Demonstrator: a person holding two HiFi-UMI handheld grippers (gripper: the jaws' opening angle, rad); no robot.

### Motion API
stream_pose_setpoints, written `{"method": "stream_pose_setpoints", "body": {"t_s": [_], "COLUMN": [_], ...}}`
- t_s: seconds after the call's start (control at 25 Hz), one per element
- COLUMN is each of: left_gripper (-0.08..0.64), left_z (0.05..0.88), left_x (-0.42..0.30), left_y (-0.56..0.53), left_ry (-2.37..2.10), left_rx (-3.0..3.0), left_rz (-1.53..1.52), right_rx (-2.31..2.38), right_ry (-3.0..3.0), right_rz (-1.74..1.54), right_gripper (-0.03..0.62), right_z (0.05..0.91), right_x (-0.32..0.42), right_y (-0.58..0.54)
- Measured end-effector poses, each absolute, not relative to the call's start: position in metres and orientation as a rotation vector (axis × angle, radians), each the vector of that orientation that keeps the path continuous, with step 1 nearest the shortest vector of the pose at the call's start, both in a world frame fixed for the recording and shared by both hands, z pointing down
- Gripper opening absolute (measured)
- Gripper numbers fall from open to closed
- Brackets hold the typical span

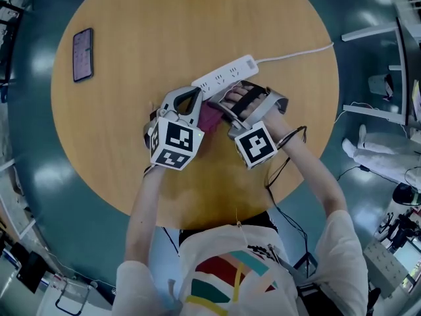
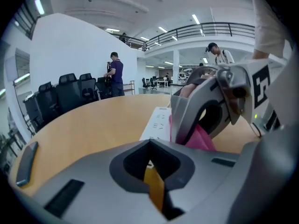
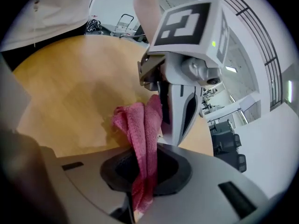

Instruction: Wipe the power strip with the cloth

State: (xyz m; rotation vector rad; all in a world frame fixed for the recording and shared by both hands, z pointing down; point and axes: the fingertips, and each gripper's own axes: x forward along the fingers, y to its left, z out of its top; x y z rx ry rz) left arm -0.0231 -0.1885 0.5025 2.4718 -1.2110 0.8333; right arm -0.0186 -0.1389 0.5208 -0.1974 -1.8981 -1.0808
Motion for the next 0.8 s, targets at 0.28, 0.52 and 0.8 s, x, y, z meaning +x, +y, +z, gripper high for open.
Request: {"method": "stream_pose_setpoints", "body": {"t_s": [0.28,0.52,0.8], "left_gripper": [0.041,0.041,0.041], "left_z": [0.506,0.506,0.506], "left_x": [-0.020,-0.017,-0.017], "left_y": [-0.187,-0.189,-0.189], "left_ry": [-1.206,-1.215,-1.215], "left_rx": [2.481,2.470,2.462], "left_rz": [0.920,0.913,0.911], "right_rx": [-0.194,-0.110,-0.066], "right_ry": [-1.867,-1.763,-1.658], "right_rz": [-1.014,-1.007,-1.014], "right_gripper": [0.040,0.040,0.040], "right_z": [0.530,0.533,0.535], "right_x": [0.009,0.063,0.106], "right_y": [-0.154,-0.197,-0.236]}}
